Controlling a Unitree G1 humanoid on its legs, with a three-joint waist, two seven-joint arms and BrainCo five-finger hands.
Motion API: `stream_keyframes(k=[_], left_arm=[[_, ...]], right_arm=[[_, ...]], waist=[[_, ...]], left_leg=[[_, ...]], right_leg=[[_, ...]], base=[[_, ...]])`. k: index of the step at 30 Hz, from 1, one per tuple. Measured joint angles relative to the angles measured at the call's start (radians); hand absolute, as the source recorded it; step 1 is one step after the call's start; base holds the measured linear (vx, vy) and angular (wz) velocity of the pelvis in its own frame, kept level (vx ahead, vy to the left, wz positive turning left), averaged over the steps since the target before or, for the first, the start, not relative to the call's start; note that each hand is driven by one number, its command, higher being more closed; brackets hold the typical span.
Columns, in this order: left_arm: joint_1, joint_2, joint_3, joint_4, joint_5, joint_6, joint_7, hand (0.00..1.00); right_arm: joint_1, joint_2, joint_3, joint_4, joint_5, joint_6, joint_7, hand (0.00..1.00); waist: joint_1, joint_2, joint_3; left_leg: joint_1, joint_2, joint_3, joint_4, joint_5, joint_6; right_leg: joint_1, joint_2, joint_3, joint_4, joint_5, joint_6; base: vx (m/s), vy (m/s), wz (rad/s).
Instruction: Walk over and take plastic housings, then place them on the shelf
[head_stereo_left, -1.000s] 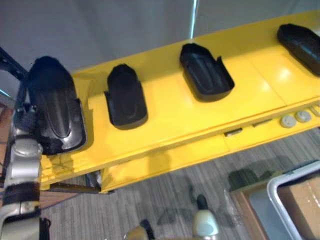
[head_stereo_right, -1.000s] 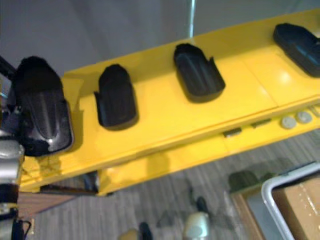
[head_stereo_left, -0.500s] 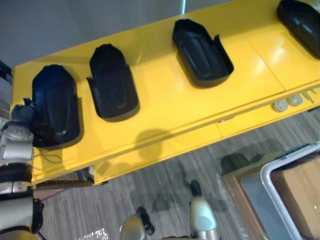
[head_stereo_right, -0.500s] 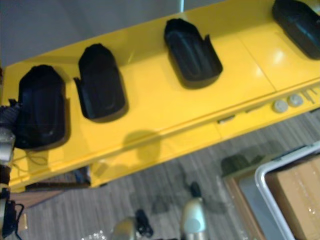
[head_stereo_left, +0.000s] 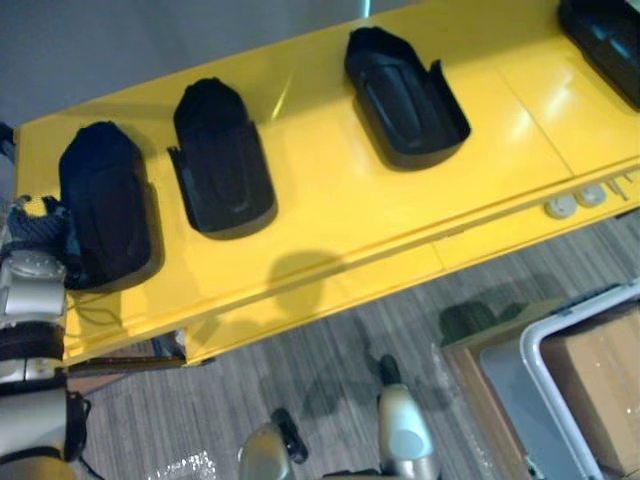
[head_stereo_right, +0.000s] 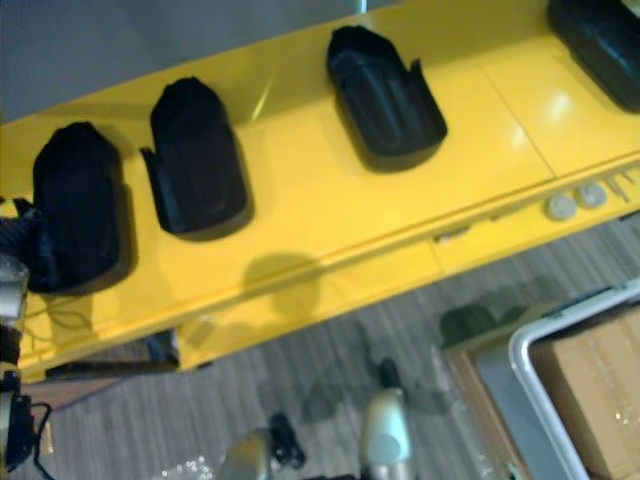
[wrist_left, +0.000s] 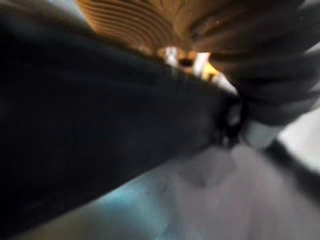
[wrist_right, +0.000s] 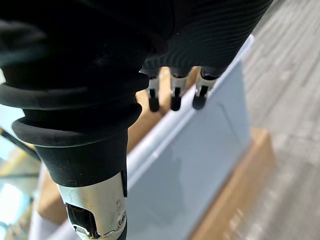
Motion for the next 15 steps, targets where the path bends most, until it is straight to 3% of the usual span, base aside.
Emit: stream_keyframes(k=[2, 4, 6, 8, 10, 12, 15], left_arm=[[0.000, -0.001, 0.005, -0.041, 0.000, -0.035, 0.132, 0.00], [0.003, -0.002, 0.007, -0.087, 0.001, -0.066, 0.210, 0.00], [0.008, -0.019, 0.007, -0.177, 0.033, -0.118, 0.314, 0.00], [0.009, -0.055, 0.008, -0.246, 0.077, -0.152, 0.368, 0.00], [0.009, -0.084, 0.007, -0.282, 0.089, -0.186, 0.403, 0.00], [0.008, -0.095, 0.007, -0.311, 0.123, -0.223, 0.415, 0.00], [0.009, -0.101, 0.010, -0.355, 0.120, -0.260, 0.411, 0.00]], right_arm=[[0.000, 0.001, -0.004, -0.095, -0.015, -0.040, -0.118, 0.00], [0.000, 0.000, -0.014, -0.168, -0.067, -0.053, -0.192, 0.00], [-0.001, -0.005, -0.045, -0.289, -0.181, -0.083, -0.301, 0.00], [-0.011, -0.012, -0.103, -0.391, -0.234, -0.115, -0.356, 0.00], [-0.039, -0.052, -0.164, -0.480, -0.251, -0.167, -0.375, 0.00], [-0.102, -0.135, -0.220, -0.563, -0.234, -0.224, -0.343, 0.00], [-0.171, -0.205, -0.240, -0.638, -0.211, -0.275, -0.286, 0.00]], waist=[[0.000, -0.001, -0.003], [0.002, -0.005, -0.018], [0.007, -0.006, -0.089], [0.010, -0.005, -0.134], [0.008, -0.006, -0.163], [0.003, -0.017, -0.182], [0.010, -0.030, -0.204]], left_leg=[[0.018, -0.004, 0.002, -0.021, 0.002, -0.003], [0.047, -0.008, 0.010, -0.049, 0.010, -0.009], [0.074, -0.015, 0.021, -0.101, 0.027, -0.017], [0.104, -0.023, 0.025, -0.137, 0.039, -0.021], [0.143, -0.029, 0.026, -0.172, 0.046, -0.028], [0.187, -0.036, 0.025, -0.213, 0.056, -0.034], [0.216, -0.041, 0.024, -0.253, 0.072, -0.037]], right_leg=[[0.019, -0.001, -0.002, -0.014, 0.002, 0.003], [0.040, -0.001, -0.002, -0.031, 0.005, 0.006], [0.059, -0.001, -0.004, -0.066, 0.009, 0.009], [0.085, -0.002, -0.008, -0.092, 0.010, 0.008], [0.120, -0.003, -0.015, -0.116, 0.011, 0.008], [0.159, -0.005, -0.030, -0.137, 0.011, 0.008], [0.181, -0.004, -0.036, -0.146, 0.011, 0.008]], base=[[0.00, 0.000, 0.00], [0.04, 0.003, -0.04], [0.11, -0.001, -0.03], [0.20, 0.014, 0.01], [0.17, 0.022, 0.02], [0.10, 0.016, 0.06], [0.06, 0.000, 0.09]])
